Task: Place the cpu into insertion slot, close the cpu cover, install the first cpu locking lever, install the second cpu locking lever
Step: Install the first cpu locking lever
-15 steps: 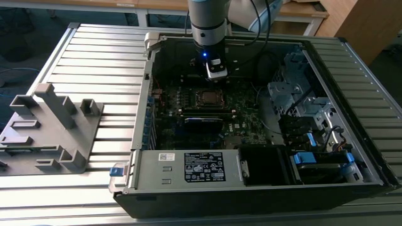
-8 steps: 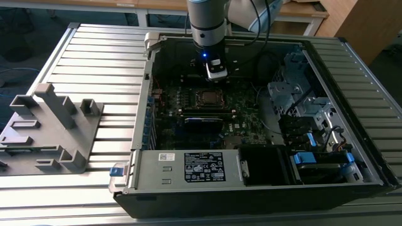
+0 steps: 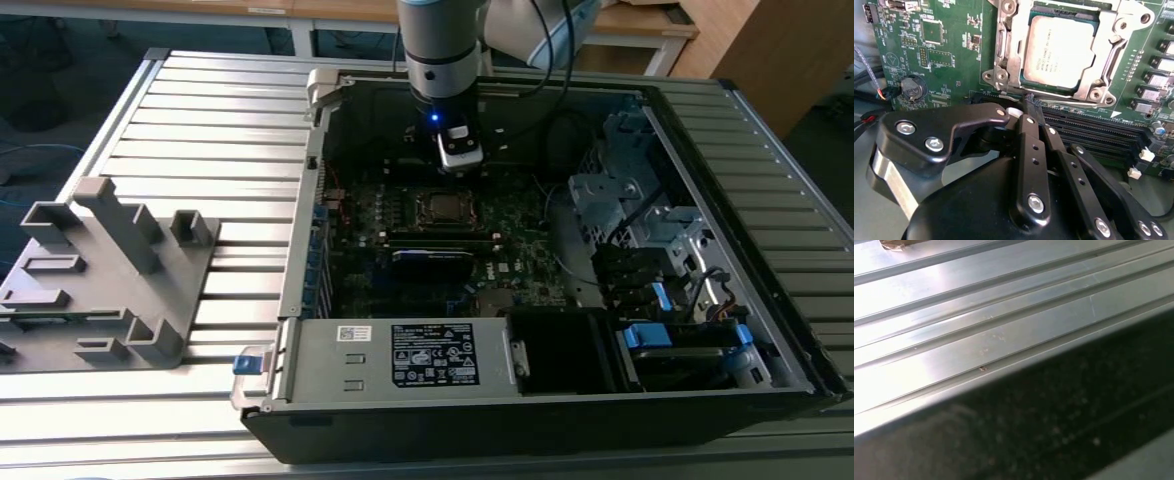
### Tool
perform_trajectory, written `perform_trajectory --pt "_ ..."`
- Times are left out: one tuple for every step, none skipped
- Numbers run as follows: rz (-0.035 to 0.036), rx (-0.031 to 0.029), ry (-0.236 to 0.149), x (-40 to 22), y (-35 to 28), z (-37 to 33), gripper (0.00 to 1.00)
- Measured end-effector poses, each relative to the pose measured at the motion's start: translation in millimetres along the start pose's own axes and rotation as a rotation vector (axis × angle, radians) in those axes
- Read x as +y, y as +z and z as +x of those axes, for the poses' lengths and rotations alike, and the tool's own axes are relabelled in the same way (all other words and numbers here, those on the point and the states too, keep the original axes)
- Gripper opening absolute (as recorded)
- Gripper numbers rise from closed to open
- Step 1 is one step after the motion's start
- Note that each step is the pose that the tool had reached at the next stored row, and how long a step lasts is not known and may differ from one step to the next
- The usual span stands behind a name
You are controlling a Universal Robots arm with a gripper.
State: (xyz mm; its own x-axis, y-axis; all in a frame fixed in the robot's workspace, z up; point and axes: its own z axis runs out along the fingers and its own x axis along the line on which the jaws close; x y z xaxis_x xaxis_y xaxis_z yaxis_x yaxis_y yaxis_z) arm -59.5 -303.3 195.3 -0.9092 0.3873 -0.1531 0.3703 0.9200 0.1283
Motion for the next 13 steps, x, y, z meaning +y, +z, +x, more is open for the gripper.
perform_trajectory --pt "0.0023 -0.0008 0.0 -0.1 0.1 0.0 0.11" --pt "0.0041 -0.0016 -0.001 -0.1 0.3 0.0 0.11" --pt "0.0043 -0.0016 -0.001 -0.2 0.3 0.0 0.11" --pt "0.0044 -0.0017 -0.001 -0.2 0.3 0.0 0.11" --pt "0.004 -0.0017 -0.001 -0.1 0.4 0.1 0.11" --pt "0.0036 -0.0018 -0.001 -0.1 0.6 0.1 0.11" --pt "0.0037 -0.002 -0.001 -0.1 0.6 0.0 0.11" --pt "0.0038 -0.002 -0.001 -0.1 0.4 0.0 0.11" --pt "0.004 -0.002 -0.001 0.0 -0.2 0.0 0.11" --pt "0.0039 -0.0019 -0.001 0.1 -1.0 -0.2 0.11" --pt "0.0038 -0.0018 -0.001 0.3 -2.2 -0.4 0.11" --pt "0.0037 -0.0019 -0.001 0.4 -3.5 -0.6 0.11" --pt "0.0038 -0.0019 -0.001 0.5 -4.4 -0.7 0.11"
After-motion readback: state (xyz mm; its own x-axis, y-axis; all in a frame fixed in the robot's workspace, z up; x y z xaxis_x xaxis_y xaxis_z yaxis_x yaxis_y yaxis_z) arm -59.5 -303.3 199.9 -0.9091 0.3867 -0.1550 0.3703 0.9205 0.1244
